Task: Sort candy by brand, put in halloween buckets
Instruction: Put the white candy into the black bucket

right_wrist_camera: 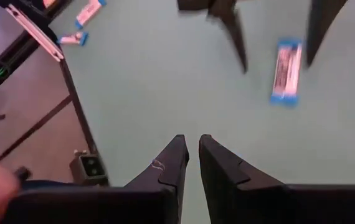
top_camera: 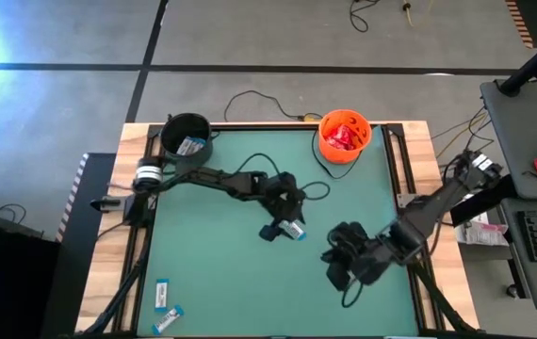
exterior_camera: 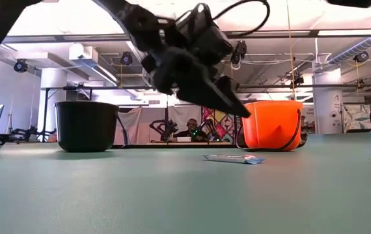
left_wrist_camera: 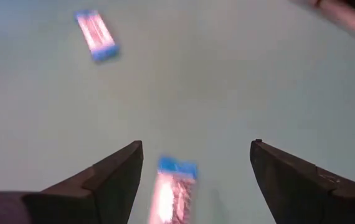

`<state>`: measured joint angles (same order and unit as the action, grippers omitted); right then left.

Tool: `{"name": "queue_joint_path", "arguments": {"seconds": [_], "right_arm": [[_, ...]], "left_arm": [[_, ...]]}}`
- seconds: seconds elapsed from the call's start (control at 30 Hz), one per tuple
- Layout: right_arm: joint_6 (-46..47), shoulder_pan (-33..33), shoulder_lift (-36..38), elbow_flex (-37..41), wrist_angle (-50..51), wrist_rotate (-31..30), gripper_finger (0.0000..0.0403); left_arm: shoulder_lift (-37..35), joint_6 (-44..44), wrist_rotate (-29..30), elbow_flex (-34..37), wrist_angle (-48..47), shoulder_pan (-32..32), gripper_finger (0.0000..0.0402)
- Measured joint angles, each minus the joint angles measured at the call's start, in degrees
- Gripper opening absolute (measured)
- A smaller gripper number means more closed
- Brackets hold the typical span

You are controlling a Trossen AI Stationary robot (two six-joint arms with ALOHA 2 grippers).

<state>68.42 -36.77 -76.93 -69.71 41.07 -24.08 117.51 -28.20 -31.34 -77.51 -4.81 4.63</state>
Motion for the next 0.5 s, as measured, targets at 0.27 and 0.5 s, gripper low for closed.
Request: {"name": "queue_joint_path", "arguments": {"seconds": [0.27, 0.5], "right_arm": [[9.66, -3.95, -4.6, 0.0, 1.74, 0.27, 0.0038], [11.22, -3.93, -7.9, 0.24, 4.21, 1.17, 0.0038]], "left_arm": [[2.82, -0.01, -5.75, 6.31, 11.6, 2.69, 0.0268], [6.01, 2.28, -5.96, 18.0, 42.68, 2.96, 0.0264]]}}
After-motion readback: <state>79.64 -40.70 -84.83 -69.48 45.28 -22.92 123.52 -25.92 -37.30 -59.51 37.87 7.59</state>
